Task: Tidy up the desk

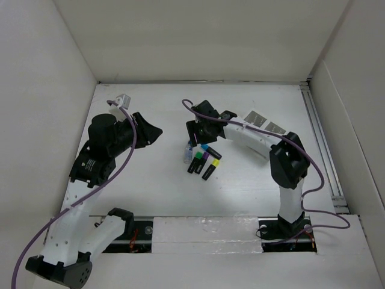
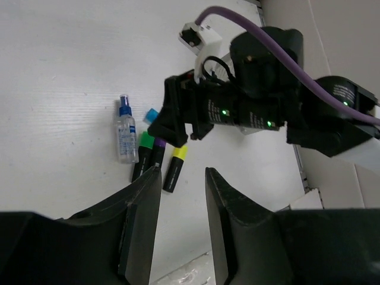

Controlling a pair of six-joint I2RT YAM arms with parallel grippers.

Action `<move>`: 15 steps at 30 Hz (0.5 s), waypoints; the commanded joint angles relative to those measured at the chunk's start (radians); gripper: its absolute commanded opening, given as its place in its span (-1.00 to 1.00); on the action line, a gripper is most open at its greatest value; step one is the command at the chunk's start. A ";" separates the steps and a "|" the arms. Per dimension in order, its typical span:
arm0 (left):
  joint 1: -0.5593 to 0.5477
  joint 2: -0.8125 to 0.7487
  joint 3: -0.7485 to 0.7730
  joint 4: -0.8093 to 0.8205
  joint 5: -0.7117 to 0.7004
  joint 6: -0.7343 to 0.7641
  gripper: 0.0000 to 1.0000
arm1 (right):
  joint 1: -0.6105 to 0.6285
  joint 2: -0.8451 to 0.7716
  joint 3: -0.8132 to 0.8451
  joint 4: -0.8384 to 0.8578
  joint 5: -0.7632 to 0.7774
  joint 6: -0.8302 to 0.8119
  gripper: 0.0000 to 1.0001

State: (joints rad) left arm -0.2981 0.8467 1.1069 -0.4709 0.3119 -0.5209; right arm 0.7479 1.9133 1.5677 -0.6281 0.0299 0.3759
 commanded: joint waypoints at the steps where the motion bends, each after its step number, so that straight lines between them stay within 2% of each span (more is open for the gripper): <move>1: -0.010 -0.041 -0.013 0.000 -0.002 -0.002 -0.35 | -0.034 0.061 0.112 0.051 -0.076 0.024 0.32; 4: -0.021 -0.049 -0.025 -0.006 0.001 -0.004 -0.34 | -0.035 0.142 0.195 0.022 -0.070 0.041 0.32; 10: -0.021 -0.064 -0.041 0.003 0.006 -0.007 -0.34 | -0.065 0.231 0.253 0.056 -0.117 0.109 0.29; 15: -0.030 -0.058 -0.065 0.023 0.027 -0.014 -0.34 | -0.065 0.271 0.288 0.039 -0.071 0.164 0.24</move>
State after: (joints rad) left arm -0.3202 0.7944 1.0527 -0.4904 0.3157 -0.5289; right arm 0.6857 2.1784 1.8030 -0.6167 -0.0540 0.4892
